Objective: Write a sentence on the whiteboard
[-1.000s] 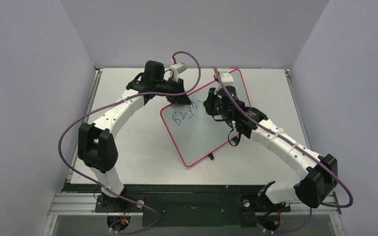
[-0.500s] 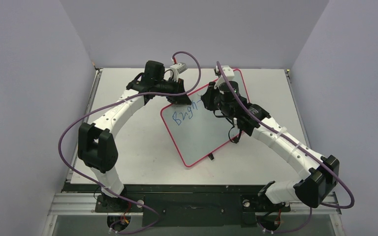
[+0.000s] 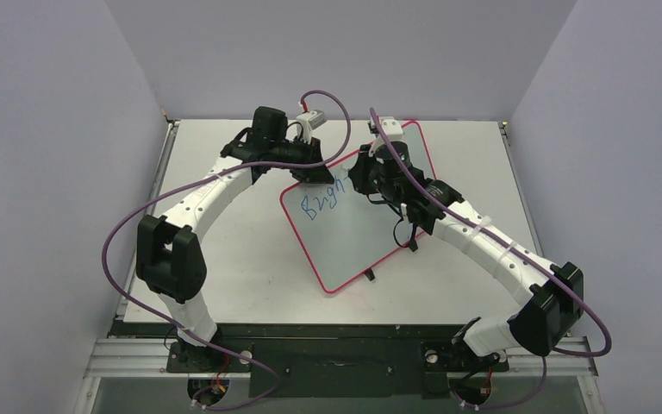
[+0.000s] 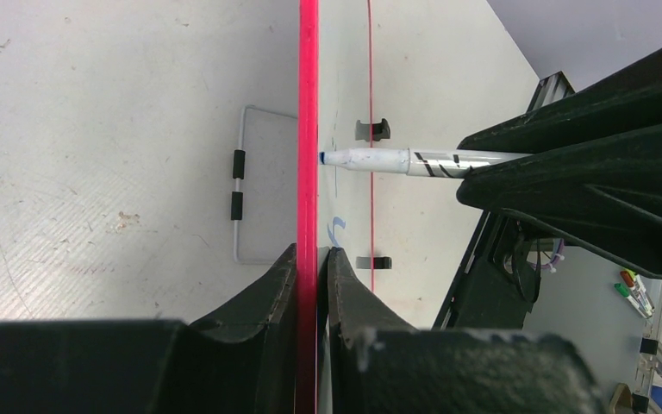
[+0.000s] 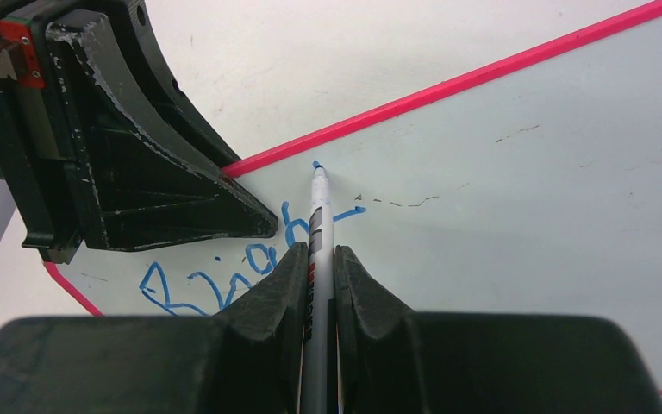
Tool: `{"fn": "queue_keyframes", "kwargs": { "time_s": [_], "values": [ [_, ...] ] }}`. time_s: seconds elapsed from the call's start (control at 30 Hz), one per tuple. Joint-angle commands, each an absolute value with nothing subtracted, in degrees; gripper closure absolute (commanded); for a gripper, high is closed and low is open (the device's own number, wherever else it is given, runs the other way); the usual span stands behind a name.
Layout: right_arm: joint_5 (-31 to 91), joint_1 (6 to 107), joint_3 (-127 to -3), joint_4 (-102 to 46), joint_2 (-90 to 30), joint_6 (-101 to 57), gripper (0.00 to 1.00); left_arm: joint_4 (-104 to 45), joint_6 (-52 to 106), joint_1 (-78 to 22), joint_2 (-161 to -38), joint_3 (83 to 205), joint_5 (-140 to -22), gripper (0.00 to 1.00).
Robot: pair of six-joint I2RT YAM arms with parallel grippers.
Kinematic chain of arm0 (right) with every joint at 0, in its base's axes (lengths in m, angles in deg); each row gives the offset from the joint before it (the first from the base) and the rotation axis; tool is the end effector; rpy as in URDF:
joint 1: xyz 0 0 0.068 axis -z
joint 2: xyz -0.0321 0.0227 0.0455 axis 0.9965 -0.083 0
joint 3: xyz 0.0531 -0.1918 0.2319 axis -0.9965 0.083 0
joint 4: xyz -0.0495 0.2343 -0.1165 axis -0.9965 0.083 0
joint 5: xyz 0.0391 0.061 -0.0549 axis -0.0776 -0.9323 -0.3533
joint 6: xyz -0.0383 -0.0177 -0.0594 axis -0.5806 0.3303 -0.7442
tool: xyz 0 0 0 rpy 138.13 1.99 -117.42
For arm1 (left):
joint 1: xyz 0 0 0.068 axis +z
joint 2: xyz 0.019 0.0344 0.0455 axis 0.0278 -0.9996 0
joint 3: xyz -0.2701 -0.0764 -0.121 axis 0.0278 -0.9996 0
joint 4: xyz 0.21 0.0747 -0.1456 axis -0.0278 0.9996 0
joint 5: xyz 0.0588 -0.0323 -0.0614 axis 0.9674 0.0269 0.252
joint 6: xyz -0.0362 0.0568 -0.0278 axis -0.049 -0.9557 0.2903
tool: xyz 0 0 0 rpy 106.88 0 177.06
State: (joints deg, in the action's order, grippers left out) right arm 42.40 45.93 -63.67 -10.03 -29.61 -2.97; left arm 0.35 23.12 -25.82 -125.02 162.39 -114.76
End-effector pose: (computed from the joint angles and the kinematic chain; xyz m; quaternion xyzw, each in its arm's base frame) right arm 0.2735 0.2168 0.3821 -0.0742 0.8407 0.2570 0.4709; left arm 0.3727 -0.2125 0.3450 0.2748 0.8089 -0.4238 0.3008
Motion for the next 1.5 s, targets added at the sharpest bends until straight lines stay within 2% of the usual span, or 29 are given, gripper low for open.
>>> {"fn": "queue_keyframes", "kwargs": {
  "time_s": [0.0,0.97,1.47],
  "values": [
    [42.46,46.23,-62.23,-12.02,-29.06,-2.4,1.0,-4.59,18.43,-25.85,-121.7,163.69,-113.54,1.0],
    [43.12,44.67,-50.64,-11.52,-21.62,-0.97,1.0,-4.75,18.34,-25.85,-121.04,163.52,-113.25,1.0],
    [45.97,45.47,-53.25,-9.19,-20.98,-2.94,1.0,-4.51,18.25,-25.85,-121.36,163.6,-113.18,1.0]
  ]
}}
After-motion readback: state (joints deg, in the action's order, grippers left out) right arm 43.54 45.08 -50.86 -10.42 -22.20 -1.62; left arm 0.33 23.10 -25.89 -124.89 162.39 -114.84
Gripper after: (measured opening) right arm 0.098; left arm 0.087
